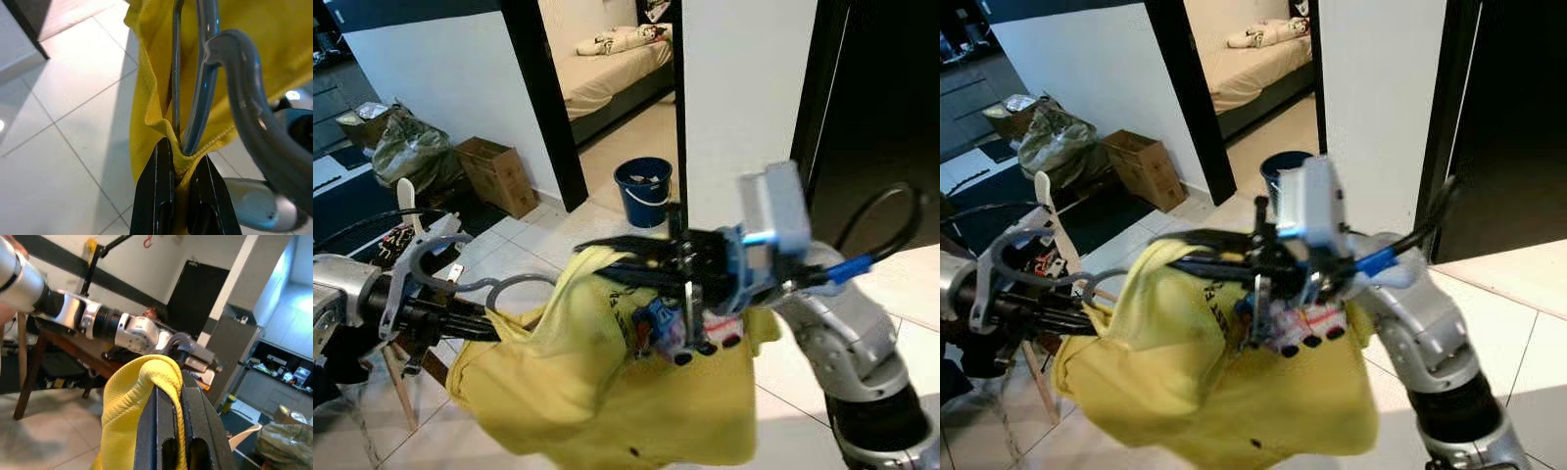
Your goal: Hang hanger
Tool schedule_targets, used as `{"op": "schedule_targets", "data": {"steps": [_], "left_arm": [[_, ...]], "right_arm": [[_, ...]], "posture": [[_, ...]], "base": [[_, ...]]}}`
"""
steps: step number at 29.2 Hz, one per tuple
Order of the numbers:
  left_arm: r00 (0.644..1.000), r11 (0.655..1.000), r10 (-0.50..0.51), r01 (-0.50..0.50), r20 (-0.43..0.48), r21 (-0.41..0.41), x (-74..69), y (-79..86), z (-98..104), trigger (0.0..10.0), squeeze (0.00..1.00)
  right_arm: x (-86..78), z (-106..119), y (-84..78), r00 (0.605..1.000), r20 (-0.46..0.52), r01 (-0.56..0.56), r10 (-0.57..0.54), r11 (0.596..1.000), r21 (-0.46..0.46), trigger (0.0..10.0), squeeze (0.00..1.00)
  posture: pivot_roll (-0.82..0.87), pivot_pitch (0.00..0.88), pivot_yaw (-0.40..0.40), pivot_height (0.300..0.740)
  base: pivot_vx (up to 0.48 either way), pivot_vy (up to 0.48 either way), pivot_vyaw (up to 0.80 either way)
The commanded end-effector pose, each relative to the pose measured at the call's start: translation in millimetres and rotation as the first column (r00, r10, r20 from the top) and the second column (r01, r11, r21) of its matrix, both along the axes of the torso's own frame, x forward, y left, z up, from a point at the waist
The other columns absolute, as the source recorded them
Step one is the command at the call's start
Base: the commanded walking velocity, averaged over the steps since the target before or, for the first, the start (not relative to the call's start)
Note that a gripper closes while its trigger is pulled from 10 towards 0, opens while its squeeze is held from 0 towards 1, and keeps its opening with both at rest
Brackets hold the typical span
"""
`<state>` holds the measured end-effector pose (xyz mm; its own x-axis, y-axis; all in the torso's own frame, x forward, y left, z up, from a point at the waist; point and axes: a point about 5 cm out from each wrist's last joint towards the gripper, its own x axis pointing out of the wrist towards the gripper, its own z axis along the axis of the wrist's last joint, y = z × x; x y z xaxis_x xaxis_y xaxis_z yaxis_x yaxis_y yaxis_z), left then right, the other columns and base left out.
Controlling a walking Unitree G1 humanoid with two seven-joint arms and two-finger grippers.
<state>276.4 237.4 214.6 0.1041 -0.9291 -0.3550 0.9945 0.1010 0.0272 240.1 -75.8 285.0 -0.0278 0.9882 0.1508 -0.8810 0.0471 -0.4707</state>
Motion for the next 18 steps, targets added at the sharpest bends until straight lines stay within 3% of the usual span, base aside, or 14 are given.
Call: {"op": "schedule_targets", "data": {"steps": [1,4,9,16,17,18], "left_arm": [[0.999,0.999,0.044,-0.044,0.021,-0.023,2.5,0.8,-3.4,9.1,0.00],[0.997,0.997,0.066,-0.064,0.041,-0.031,4.7,0.5,-4.8,9.0,0.00],[0.971,0.977,0.206,-0.197,0.123,-0.085,13.4,-0.8,-10.5,9.1,0.00],[0.928,0.938,0.330,-0.302,0.175,-0.168,19.4,-7.7,-12.8,9.3,0.00],[0.908,0.920,0.375,-0.340,0.184,-0.196,22.8,-11.9,-14.2,9.3,0.00],[0.889,0.902,0.414,-0.372,0.193,-0.219,25.8,-15.9,-15.9,9.3,0.00]], "right_arm": [[-1.9,-7.5,6.4,1.000,0.007,-0.009,0.009,0.999,-0.033,0.0,0.00],[-0.8,-10.5,6.6,1.000,0.008,0.007,-0.007,0.999,-0.051,0.0,0.00],[10.4,-29.0,2.3,0.990,0.037,0.137,-0.133,0.979,-0.149,0.0,0.00],[11.5,-40.2,9.8,0.983,0.014,0.184,-0.183,0.973,-0.142,0.0,0.00],[10.9,-43.9,12.3,0.982,-0.009,0.185,-0.188,0.974,-0.132,5.0,0.00],[10.7,-47.1,14.1,0.981,-0.027,0.188,-0.192,0.975,-0.123,6.0,0.00]], "posture": [[-0.06,0.000,0.159,0.740],[-0.06,0.000,0.159,0.740],[-0.06,0.000,0.152,0.740],[-0.06,0.000,0.148,0.740],[-0.05,0.000,0.144,0.740],[-0.06,0.000,0.141,0.740]], "base": [[0.000,0.000,0.00],[0.000,0.000,0.00],[0.000,0.000,0.00],[0.000,0.000,0.00],[0.000,0.000,0.00],[0.000,0.000,0.00]]}}
